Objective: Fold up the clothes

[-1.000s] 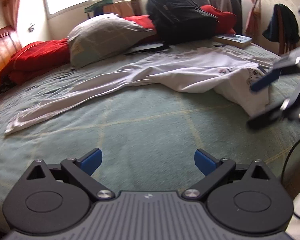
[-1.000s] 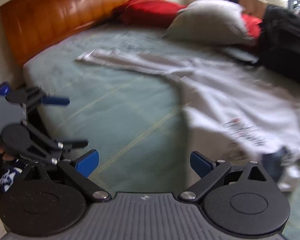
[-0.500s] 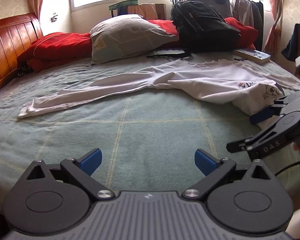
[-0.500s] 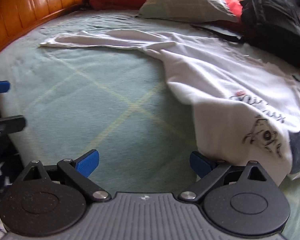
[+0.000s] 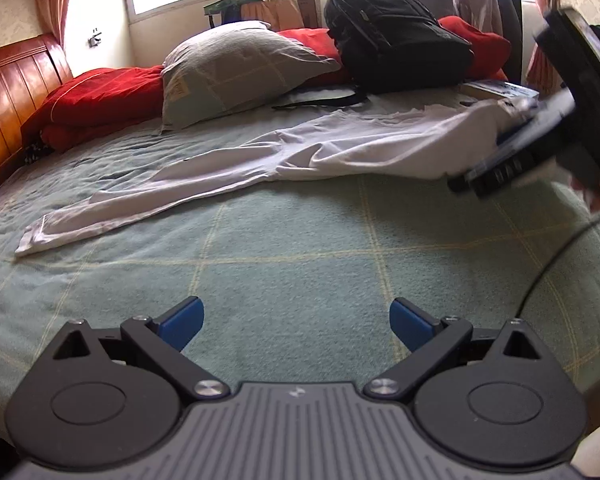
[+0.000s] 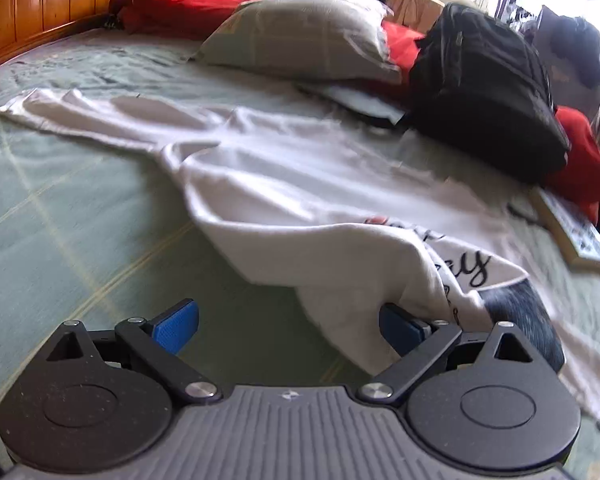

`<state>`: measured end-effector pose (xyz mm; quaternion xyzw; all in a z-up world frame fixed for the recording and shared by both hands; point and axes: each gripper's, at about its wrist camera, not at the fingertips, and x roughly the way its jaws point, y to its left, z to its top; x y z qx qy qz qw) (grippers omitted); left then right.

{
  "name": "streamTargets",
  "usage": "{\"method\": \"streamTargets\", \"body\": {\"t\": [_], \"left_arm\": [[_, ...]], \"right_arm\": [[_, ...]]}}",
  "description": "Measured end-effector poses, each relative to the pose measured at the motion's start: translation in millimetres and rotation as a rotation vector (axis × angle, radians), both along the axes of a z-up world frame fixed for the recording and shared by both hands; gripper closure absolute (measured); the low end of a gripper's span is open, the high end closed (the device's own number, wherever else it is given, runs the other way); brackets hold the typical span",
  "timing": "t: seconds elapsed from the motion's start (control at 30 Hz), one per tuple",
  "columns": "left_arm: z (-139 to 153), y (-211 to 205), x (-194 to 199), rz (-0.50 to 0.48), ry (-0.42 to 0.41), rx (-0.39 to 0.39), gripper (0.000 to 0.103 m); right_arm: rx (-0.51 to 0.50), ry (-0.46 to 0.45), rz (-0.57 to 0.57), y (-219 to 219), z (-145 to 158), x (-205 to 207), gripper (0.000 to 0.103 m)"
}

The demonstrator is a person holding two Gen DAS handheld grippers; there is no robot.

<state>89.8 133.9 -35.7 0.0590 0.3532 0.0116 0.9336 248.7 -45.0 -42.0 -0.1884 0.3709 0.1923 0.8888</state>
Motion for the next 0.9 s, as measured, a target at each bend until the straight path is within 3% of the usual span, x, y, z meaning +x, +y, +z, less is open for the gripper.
{"method": "streamTargets", "body": {"t": [0.23,0.53,0.67,0.9], "left_arm": [[-3,-2,14,0.009,0.022,0.012,0.004],[-6,-4,32,0.02,0.051,0.023,0.004],[-7,-5,38,0.018,0.06,0.025,0.004],[-11,-13,47,0.002,0.078,0.03,0.004]], "right_arm": [[-0.016,-0.053,-0.003,-9,19,54,0.004],[0.079,0.057,-0.059,-25,14,140,0.004],[0.075,0.034,-0.061,-27,15,158,0.004],[0.195,0.012,-0.002,-45,47,144,0.003]]}}
